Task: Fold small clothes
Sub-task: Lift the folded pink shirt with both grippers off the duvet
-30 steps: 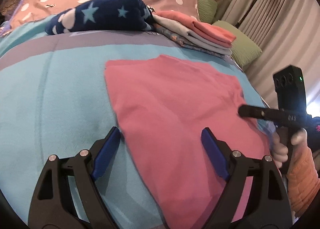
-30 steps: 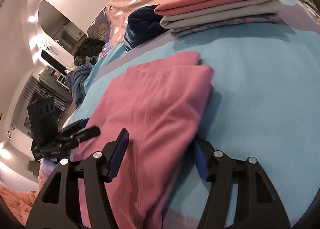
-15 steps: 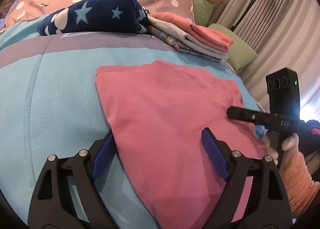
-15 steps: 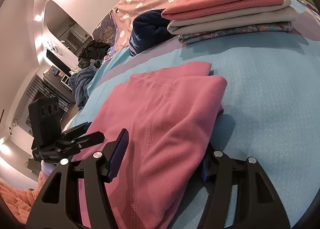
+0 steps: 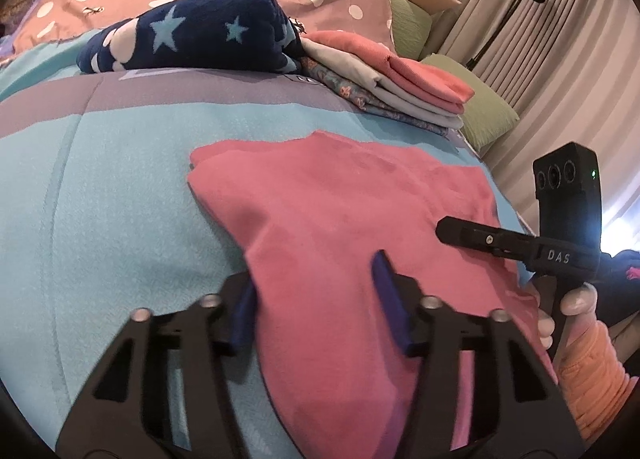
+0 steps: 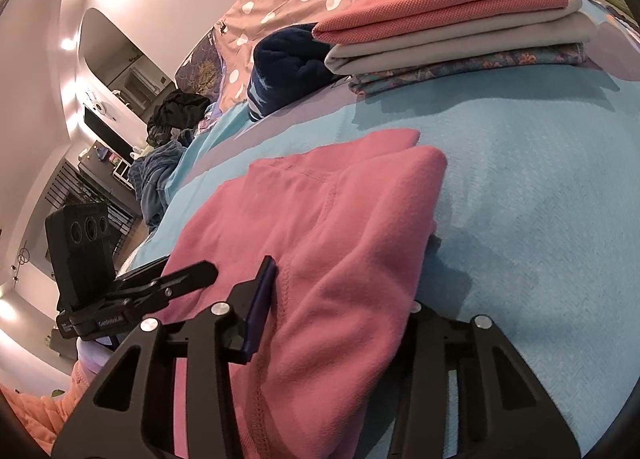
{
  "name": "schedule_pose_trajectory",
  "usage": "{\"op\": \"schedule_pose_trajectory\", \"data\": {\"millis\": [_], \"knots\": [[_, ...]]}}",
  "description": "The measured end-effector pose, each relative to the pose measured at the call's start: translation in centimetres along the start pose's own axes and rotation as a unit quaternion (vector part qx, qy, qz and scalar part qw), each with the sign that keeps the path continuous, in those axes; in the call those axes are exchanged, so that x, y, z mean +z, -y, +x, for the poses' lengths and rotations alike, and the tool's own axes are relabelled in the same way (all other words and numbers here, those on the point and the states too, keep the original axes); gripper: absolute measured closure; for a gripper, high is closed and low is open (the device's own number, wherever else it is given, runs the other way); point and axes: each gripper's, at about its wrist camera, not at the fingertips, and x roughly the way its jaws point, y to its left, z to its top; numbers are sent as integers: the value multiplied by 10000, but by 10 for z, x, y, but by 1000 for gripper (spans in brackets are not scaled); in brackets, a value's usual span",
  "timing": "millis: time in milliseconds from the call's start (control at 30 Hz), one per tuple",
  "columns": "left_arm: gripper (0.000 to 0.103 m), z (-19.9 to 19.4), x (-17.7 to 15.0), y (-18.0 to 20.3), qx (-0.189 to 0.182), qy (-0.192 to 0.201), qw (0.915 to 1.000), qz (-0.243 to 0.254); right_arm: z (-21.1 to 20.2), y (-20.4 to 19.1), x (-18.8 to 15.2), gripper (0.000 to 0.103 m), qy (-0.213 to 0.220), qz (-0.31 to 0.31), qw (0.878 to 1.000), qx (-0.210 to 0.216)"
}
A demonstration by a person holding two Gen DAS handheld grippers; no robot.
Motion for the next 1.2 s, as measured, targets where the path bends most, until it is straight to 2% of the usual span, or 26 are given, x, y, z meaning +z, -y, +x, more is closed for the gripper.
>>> {"op": "schedule_pose_trajectory", "data": {"millis": [133,233,300,400,533,633,800,1000,1200], "knots": [[68,-3,-1,6,179,57,9998,107,-3,1,-1,70,71,15,10000,3],[73,-9,-2,27,612,181,9964,556,-7,-2,-2,77,161,-55,9998,-74],[74,-16,-2,43,901,281,9921,828,-12,-14,-3,81,255,-278,9987,-350],[75,-38,0,61,1041,480,9882,1011,-28,-49,-9,83,592,-942,9907,-776],[76,-79,4,88,1171,798,9815,1285,-69,-84,-13,84,1178,-1326,9822,-621],[76,-110,7,111,1165,1072,9763,1476,-103,-100,-15,85,1568,-1429,9758,-536],[77,-146,9,147,1037,1465,9681,1751,-162,-127,-21,85,2205,-1719,9584,-572],[78,-164,15,190,934,1741,9575,2103,-206,-136,-18,85,2565,-1879,9449,-780],[78,-162,35,217,887,1742,9513,2383,-228,-124,-2,85,2712,-1827,9412,-856]]}}
